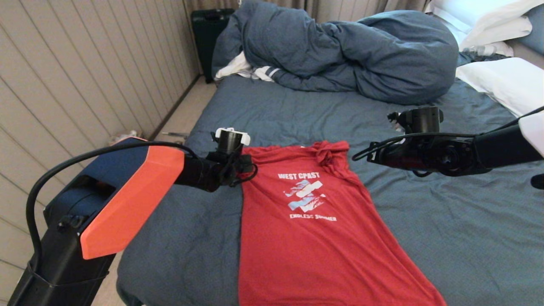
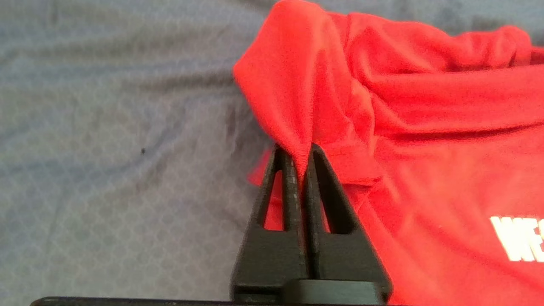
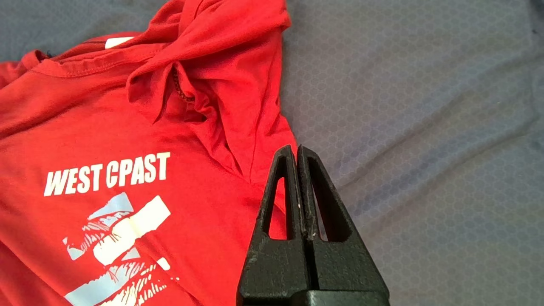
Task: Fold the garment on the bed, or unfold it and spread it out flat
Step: Fold the red T-shirt
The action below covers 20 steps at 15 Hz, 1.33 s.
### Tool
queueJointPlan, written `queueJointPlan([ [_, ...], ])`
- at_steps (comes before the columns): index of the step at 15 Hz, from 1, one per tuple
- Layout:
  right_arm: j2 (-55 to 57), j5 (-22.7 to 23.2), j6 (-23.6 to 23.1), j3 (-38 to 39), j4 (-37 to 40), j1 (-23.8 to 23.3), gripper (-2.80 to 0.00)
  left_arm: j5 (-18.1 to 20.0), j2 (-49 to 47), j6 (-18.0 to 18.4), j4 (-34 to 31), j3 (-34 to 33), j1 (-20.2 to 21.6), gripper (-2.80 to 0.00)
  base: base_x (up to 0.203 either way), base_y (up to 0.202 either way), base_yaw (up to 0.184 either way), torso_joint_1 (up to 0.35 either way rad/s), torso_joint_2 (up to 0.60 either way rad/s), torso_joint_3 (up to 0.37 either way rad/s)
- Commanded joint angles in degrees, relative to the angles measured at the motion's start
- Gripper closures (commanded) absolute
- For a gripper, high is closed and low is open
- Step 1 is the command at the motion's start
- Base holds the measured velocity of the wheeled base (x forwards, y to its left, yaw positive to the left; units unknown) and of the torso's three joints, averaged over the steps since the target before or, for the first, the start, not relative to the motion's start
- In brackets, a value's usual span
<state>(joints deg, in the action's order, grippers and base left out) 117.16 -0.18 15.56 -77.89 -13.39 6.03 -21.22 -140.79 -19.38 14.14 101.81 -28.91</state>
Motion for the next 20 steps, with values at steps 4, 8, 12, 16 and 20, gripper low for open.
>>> queueJointPlan([
  [4,0.3,0.0,0.1,-0.2,-0.1,0.1,0.00,-0.6,0.4,0.2,0.2,1.0,0.1,0.00,0.000,0.000,0.000,0.000,0.00,0.000],
  [8,0.3,0.0,0.1,-0.2,-0.1,0.1,0.00,-2.8,0.6,3.0,0.4,2.4,0.0,0.00,0.000,0.000,0.000,0.000,0.00,0.000],
  [12,0.1,0.0,0.1,-0.2,-0.1,0.0,0.00,-10.3,-1.9,16.5,12.4,3.2,-2.2,0.00,0.000,0.000,0.000,0.000,0.00,0.000],
  [16,0.1,0.0,0.1,-0.2,-0.1,0.0,0.00,-14.8,-7.0,31.5,27.9,2.8,-6.1,0.00,0.000,0.000,0.000,0.000,0.00,0.000],
  [20,0.1,0.0,0.1,-0.2,-0.1,0.0,0.00,-15.3,-8.5,33.0,28.0,3.3,-8.3,0.00,0.000,0.000,0.000,0.000,0.00,0.000],
])
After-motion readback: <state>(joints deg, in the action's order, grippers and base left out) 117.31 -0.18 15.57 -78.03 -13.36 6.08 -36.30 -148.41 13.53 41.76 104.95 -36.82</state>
